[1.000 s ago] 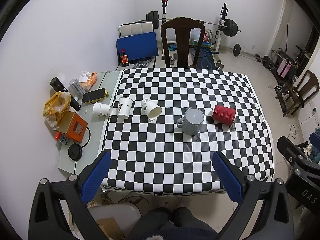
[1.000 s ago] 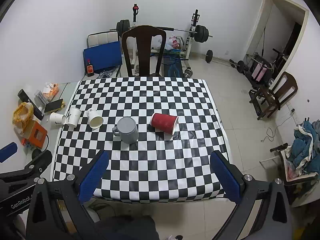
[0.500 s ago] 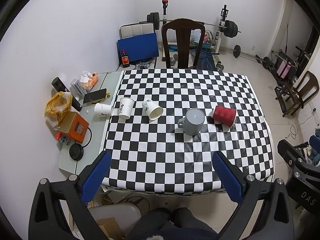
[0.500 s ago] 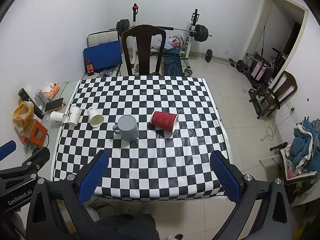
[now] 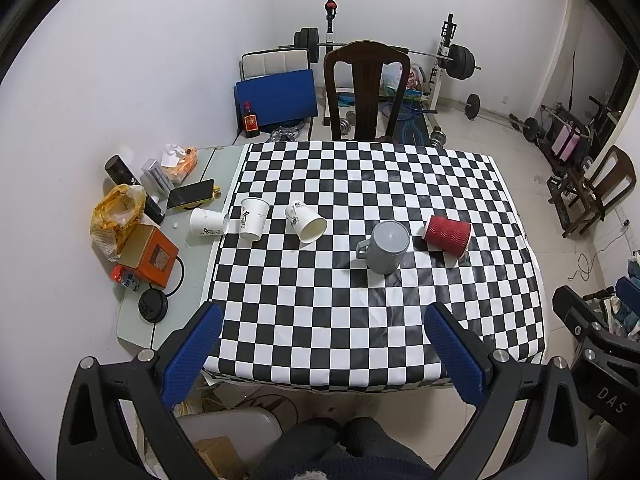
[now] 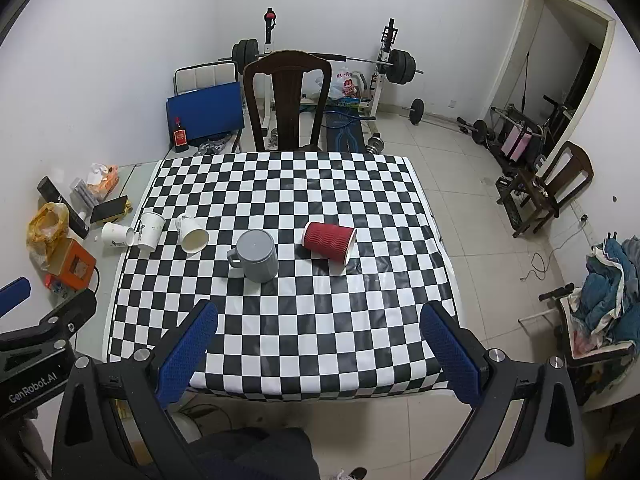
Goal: Flip cup upside down
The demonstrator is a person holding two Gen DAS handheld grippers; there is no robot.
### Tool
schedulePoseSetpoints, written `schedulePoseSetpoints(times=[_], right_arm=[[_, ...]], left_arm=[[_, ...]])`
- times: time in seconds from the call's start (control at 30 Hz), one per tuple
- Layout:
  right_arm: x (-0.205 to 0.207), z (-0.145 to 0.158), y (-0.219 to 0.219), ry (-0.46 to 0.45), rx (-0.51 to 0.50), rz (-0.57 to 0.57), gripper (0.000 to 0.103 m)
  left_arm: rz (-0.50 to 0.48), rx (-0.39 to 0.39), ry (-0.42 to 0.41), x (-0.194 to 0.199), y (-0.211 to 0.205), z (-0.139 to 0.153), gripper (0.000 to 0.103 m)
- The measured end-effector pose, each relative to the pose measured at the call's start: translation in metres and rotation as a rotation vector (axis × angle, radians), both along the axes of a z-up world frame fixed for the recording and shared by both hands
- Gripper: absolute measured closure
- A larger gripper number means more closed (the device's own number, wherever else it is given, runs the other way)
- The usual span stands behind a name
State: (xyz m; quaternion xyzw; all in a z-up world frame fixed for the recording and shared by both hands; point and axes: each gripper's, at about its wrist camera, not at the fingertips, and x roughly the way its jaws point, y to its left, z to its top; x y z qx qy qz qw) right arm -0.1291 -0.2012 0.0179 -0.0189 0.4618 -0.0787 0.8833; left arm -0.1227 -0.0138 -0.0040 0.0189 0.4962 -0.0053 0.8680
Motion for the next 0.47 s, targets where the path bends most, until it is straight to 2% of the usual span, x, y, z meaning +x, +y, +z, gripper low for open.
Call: schedulePoseSetpoints(times=[0.47], right_arm=[[0.0021, 0.0028, 0.0014, 0.002, 0.001, 0.000, 0.001]], left_arm=[[-0.001, 0.002, -0.008, 0.0008, 0.0042, 0.0029, 0.000]])
